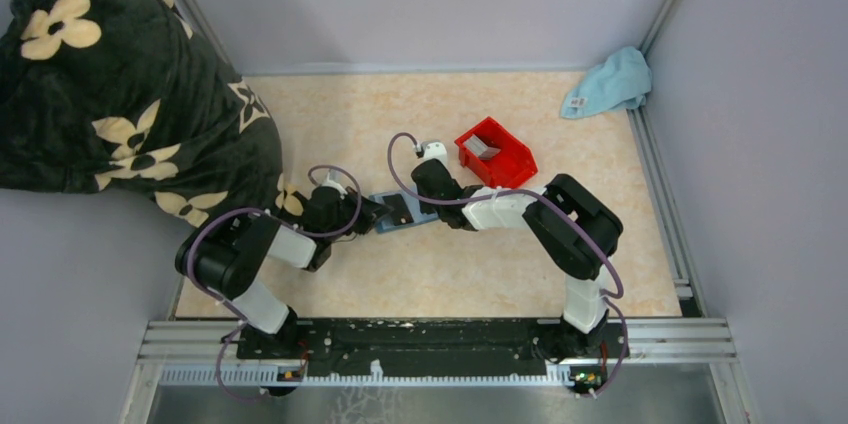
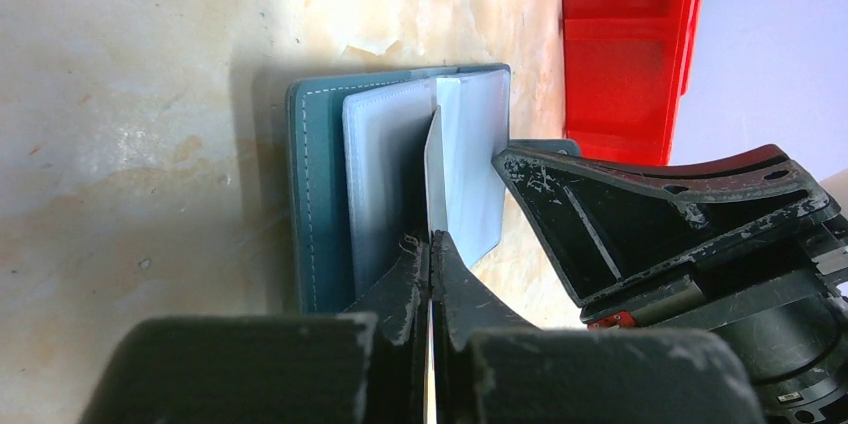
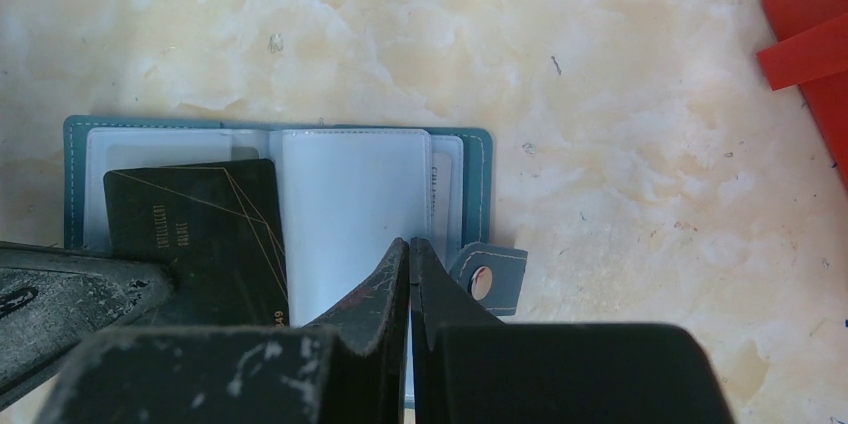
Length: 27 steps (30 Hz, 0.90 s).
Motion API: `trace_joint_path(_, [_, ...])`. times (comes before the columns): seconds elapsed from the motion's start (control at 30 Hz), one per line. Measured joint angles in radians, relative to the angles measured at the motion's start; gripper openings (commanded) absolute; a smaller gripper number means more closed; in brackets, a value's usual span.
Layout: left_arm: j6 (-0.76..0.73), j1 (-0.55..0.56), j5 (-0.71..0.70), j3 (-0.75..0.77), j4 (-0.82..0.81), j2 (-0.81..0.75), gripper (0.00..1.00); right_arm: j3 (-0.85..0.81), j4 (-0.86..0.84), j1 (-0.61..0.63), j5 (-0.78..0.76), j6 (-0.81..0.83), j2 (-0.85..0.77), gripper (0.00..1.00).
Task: Put the credit cards into the card holder
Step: Insert the credit card into the card holder.
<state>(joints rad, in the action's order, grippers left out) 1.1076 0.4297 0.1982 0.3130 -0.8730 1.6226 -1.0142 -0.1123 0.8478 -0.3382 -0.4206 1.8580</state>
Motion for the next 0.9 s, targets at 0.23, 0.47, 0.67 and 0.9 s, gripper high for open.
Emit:
trace_joint_path(0.23, [0.023, 0.000, 0.000, -0.014, -0.066, 0.027, 0.00, 0.000, 0.000, 0.000, 0.000, 0.000, 0.000, 0.00])
trace_joint_path(0.47, [0.029, 0.000, 0.004, -0.036, -0.129, 0.045, 0.00, 0.000, 0.000, 0.000, 0.000, 0.000, 0.000, 0.00])
trace_joint_path(0.67, [0.029, 0.000, 0.029, -0.036, -0.197, 0.093, 0.00, 0.000, 0.000, 0.000, 0.000, 0.000, 0.000, 0.00])
trace_joint_path(0.9, [0.037, 0.000, 0.048, -0.042, -0.267, 0.128, 0.00, 0.000, 0.000, 0.000, 0.000, 0.000, 0.000, 0.00])
